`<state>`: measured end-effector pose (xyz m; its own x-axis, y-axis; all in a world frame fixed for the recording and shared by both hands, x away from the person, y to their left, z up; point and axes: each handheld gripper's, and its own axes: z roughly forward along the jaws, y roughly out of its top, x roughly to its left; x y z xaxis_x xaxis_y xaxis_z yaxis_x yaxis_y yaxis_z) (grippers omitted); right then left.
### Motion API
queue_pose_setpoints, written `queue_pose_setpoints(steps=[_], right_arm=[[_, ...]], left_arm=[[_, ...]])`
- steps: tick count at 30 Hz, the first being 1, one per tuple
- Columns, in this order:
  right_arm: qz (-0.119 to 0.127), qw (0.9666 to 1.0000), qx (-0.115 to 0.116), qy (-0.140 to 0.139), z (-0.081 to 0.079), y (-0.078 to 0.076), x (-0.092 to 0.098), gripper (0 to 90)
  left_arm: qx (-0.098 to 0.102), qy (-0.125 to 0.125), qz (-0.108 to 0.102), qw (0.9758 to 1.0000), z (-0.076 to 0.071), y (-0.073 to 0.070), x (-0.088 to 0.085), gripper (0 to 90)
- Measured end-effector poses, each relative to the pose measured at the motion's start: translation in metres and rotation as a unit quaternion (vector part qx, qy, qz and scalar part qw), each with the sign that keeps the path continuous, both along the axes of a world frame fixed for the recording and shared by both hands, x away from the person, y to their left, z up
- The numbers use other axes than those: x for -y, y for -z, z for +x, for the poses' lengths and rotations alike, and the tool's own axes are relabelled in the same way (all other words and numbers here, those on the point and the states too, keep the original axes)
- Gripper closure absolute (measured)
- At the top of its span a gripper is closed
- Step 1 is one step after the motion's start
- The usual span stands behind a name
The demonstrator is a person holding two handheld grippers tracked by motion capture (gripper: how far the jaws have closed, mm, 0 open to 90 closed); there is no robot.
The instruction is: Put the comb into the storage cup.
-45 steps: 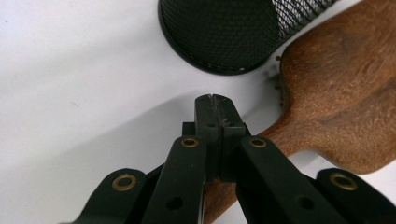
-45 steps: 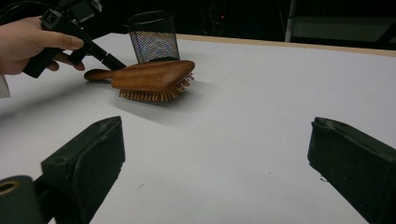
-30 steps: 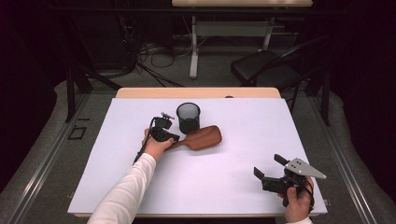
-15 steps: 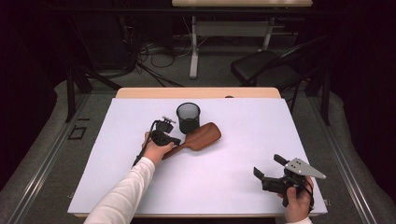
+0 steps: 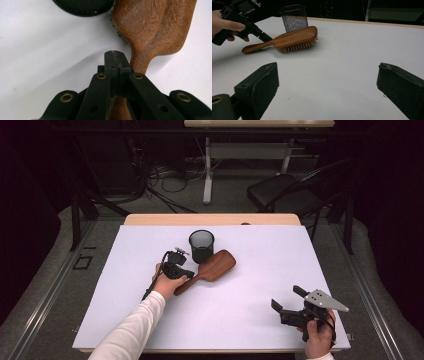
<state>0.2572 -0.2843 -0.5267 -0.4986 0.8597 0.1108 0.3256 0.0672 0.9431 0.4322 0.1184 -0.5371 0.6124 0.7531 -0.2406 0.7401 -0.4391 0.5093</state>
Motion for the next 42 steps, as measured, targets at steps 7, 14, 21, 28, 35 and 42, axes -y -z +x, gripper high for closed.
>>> queue_pose_setpoints(steps=[7, 14, 21, 28, 35, 42], right_arm=[[0.0, 1.0, 0.0, 0.0, 0.0, 0.0, 0.0, 3.8], [0.0, 1.0, 0.0, 0.0, 0.0, 0.0, 0.0, 3.8], [0.001, 1.0, -0.001, -0.001, 0.0, 0.0, 0.0, 3.9], [0.002, 1.0, -0.002, 0.001, 0.0, 0.0, 0.0, 3.9], [0.0, 1.0, -0.001, -0.001, 0.0, 0.0, 0.0, 3.9], [0.0, 1.0, -0.001, 0.0, 0.0, 0.0, -0.001, 3.9]], left_arm=[[0.0, 0.005, 0.001, 1.0, -0.003, 0.001, 0.002, 90.0], [0.002, 0.005, 0.002, 1.0, -0.004, 0.0, 0.001, 90.0], [0.006, -0.008, 0.0, 1.0, -0.002, -0.001, -0.002, 90.0], [0.008, -0.011, 0.0, 0.9999, -0.001, -0.002, -0.005, 89.2], [0.013, -0.017, -0.004, 0.9998, -0.002, -0.006, -0.009, 86.8], [0.02, -0.024, -0.01, 0.9995, -0.003, -0.012, -0.015, 80.8]])
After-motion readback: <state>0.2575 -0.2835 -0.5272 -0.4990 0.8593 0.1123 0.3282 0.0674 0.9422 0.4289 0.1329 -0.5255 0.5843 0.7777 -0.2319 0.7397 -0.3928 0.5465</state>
